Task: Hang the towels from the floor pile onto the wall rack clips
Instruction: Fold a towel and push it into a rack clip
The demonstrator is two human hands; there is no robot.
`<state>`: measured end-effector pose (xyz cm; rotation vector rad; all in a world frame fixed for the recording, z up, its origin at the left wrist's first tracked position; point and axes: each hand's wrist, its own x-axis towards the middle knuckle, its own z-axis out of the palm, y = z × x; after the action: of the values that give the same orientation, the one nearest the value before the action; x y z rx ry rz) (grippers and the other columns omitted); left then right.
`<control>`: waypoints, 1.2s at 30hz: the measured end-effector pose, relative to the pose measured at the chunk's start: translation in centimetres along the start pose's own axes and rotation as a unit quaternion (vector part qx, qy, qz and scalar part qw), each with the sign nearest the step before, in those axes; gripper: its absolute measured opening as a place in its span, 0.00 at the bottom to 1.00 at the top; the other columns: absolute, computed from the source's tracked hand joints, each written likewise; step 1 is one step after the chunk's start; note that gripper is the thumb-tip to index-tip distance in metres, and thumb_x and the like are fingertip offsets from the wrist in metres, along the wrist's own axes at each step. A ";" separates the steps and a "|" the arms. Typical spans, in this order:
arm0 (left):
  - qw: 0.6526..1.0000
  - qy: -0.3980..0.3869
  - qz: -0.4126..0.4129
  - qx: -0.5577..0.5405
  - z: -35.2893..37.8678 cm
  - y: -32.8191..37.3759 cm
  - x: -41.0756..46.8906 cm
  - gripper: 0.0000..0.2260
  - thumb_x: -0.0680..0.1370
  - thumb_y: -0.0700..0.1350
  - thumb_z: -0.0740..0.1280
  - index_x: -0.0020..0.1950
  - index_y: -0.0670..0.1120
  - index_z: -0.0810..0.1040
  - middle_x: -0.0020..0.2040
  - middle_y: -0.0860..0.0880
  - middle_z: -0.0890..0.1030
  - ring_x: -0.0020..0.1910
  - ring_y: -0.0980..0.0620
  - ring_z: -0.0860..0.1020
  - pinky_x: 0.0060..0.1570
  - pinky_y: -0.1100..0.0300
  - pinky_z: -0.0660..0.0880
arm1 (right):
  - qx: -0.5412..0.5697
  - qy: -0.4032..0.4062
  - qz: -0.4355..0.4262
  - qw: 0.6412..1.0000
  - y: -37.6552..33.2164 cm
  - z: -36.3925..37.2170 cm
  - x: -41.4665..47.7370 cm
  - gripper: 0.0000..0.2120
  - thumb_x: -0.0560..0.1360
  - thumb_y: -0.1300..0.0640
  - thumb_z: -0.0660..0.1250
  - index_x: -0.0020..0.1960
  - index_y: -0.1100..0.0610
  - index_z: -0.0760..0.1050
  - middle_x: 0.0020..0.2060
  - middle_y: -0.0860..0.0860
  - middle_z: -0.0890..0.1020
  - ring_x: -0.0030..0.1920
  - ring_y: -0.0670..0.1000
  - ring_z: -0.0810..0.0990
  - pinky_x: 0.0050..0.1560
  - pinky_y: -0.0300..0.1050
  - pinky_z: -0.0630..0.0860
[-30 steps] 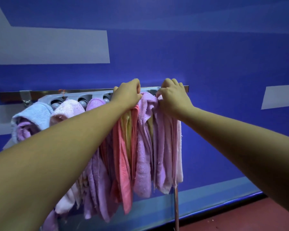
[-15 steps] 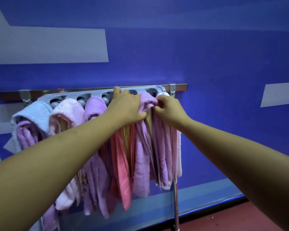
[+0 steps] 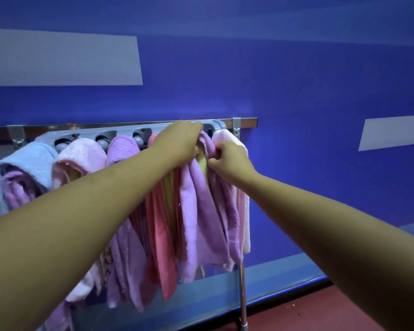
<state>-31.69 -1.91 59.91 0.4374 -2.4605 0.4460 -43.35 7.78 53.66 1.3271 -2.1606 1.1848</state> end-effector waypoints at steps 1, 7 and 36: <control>0.999 -0.009 -0.008 -0.034 0.0 -0.2 -0.5 0.10 0.75 0.38 0.64 0.56 0.42 0.71 0.54 0.42 0.78 0.53 0.39 0.76 0.42 0.53 0.67 | 0.032 -0.010 0.013 0.999 0.0 0.1 -0.1 0.10 0.70 0.58 0.65 0.32 0.53 0.66 0.30 0.47 0.70 0.35 0.50 0.70 0.35 0.44 0.64; 0.996 -0.070 -0.049 -0.010 -0.6 -0.4 -2.1 0.14 0.74 0.39 0.66 0.58 0.42 0.67 0.57 0.39 0.76 0.55 0.38 0.76 0.51 0.47 0.74 | 0.054 0.016 0.021 0.998 0.1 0.1 -0.7 0.12 0.73 0.60 0.60 0.32 0.52 0.65 0.29 0.49 0.70 0.34 0.52 0.67 0.33 0.45 0.63; 0.914 0.021 -0.253 -0.317 11.5 3.5 -9.8 0.13 0.72 0.37 0.68 0.55 0.34 0.77 0.54 0.33 0.79 0.54 0.35 0.77 0.55 0.54 0.69 | 0.196 0.004 0.126 0.972 4.4 5.5 -7.0 0.09 0.76 0.64 0.59 0.56 0.61 0.67 0.48 0.55 0.77 0.48 0.57 0.77 0.48 0.51 0.75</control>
<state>-31.27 -1.51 44.45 0.7305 -2.1675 -0.5400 -42.88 8.30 43.73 1.2086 -2.2145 1.7885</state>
